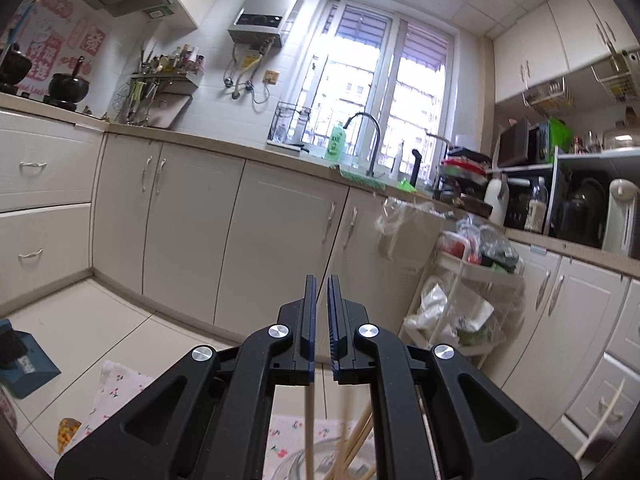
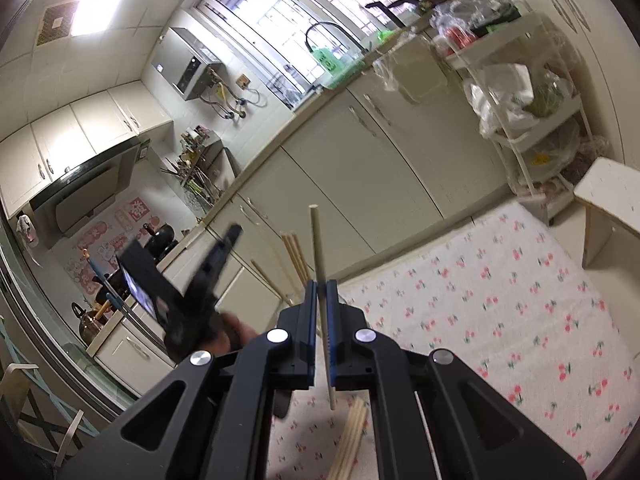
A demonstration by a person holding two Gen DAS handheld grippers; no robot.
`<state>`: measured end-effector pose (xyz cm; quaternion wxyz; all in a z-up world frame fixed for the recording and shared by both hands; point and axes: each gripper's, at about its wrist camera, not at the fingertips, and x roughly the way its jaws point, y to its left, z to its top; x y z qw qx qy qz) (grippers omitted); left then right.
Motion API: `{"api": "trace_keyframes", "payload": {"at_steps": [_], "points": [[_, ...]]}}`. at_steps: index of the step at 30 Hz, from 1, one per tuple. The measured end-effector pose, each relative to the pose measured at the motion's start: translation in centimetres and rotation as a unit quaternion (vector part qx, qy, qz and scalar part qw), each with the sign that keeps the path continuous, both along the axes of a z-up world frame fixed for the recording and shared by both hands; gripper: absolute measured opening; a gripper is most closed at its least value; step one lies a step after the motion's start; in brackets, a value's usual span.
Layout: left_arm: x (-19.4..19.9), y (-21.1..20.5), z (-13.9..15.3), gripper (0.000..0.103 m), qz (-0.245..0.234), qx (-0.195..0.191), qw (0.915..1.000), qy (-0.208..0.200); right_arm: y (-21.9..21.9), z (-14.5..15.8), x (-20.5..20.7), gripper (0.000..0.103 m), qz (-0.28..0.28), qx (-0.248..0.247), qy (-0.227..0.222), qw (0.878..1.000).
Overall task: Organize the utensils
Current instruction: 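Lower the left gripper's stick into the jar and open it while the right gripper holds its stick, then lower the right gripper's stick into the jar and open the right gripper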
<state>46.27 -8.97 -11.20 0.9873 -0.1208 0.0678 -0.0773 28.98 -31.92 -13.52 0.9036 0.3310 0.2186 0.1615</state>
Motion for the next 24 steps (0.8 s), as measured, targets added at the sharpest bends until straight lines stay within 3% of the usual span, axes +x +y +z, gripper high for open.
{"api": "trace_keyframes", "payload": {"at_steps": [6,14,24], "points": [[-2.2,1.6,-0.1,0.006,-0.001,0.007,1.0000,0.007,1.0,3.3,1.6,0.006,0.002,-0.003,-0.042,0.999],[-5.1,5.0,-1.1,0.020,0.000,-0.003,0.9994,0.036,2.9,6.5,5.2,0.006,-0.007,-0.015,-0.086,0.996],[-6.5,7.9,-2.9,0.021,0.001,-0.017,0.9976,0.067,4.4,6.2,8.2,0.005,-0.011,-0.034,-0.077,0.996]]}}
